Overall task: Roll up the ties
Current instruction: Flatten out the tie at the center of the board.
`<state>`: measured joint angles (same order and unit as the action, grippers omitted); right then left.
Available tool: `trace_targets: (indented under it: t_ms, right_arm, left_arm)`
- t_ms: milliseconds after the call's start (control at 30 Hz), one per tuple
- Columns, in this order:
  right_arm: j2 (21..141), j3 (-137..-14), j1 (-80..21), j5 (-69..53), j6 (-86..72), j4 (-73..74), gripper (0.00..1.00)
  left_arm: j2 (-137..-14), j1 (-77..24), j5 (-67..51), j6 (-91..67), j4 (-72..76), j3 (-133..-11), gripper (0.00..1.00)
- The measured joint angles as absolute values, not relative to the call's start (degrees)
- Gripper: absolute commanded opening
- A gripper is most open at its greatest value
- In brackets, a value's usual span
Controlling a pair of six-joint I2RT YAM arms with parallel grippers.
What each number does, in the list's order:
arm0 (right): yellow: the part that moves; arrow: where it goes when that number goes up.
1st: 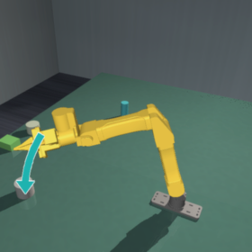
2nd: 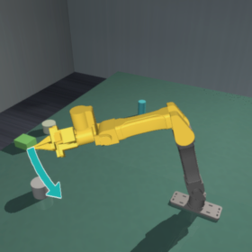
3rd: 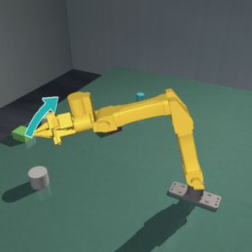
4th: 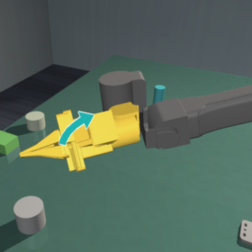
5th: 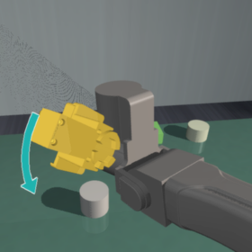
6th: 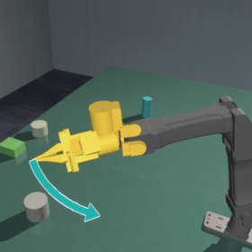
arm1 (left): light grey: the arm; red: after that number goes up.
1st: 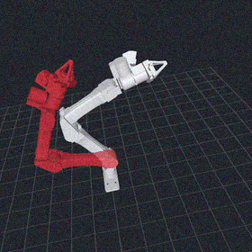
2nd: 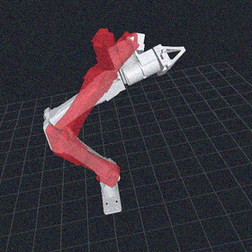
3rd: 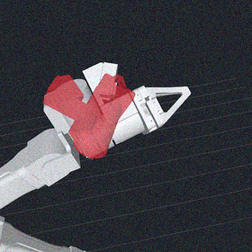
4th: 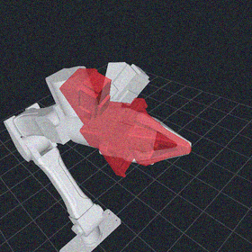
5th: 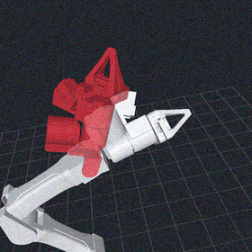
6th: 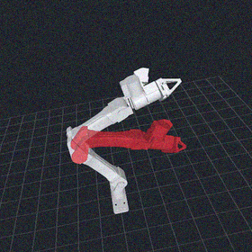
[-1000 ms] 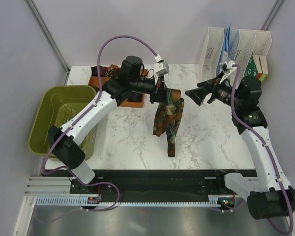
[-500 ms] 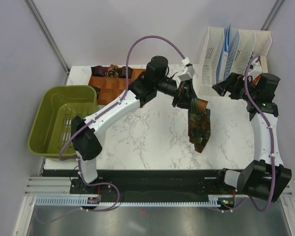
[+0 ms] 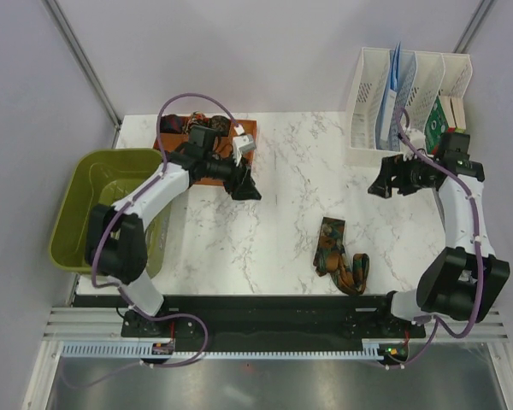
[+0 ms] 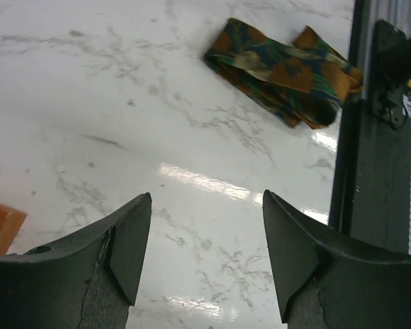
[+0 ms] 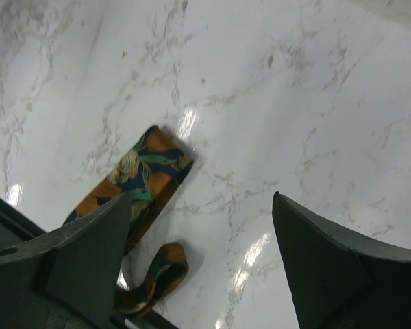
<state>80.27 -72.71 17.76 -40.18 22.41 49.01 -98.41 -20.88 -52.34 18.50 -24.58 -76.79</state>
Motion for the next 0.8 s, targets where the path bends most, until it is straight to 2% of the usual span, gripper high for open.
trace_targets:
  t_ms: [100,200,267,333,500,800]
  right_arm:
    - [82.26,-70.37,18.02,-40.07,27.44,54.33,0.8]
    - [87.13,-69.78,18.28,-40.53,29.8,58.28,0.76]
    - [90.39,-69.78,18.87,-41.25,30.24,59.81,0.75]
    - [92.64,-69.78,20.25,-42.24,30.22,61.23,0.76]
    - [92.38,-69.76,25.21,-44.1,29.23,63.18,0.77]
    - [90.85,-70.26,31.68,-46.63,30.11,66.74,0.77]
  left_arm:
    - [-89.32,-27.9,-52.25,25.67,-27.16,-71.55,0.57]
    - [-83.99,-41.34,-52.34,33.69,-27.14,-69.38,0.55]
    - [-84.55,-51.46,-52.05,39.07,-26.98,-69.01,0.58]
    - [-87.68,-58.43,-50.94,42.65,-26.06,-69.06,0.63]
    - [-102.74,-67.59,-46.76,46.46,-24.82,-75.02,0.67]
    - [-116.64,-76.18,-36.23,48.77,-20.73,-87.53,0.66]
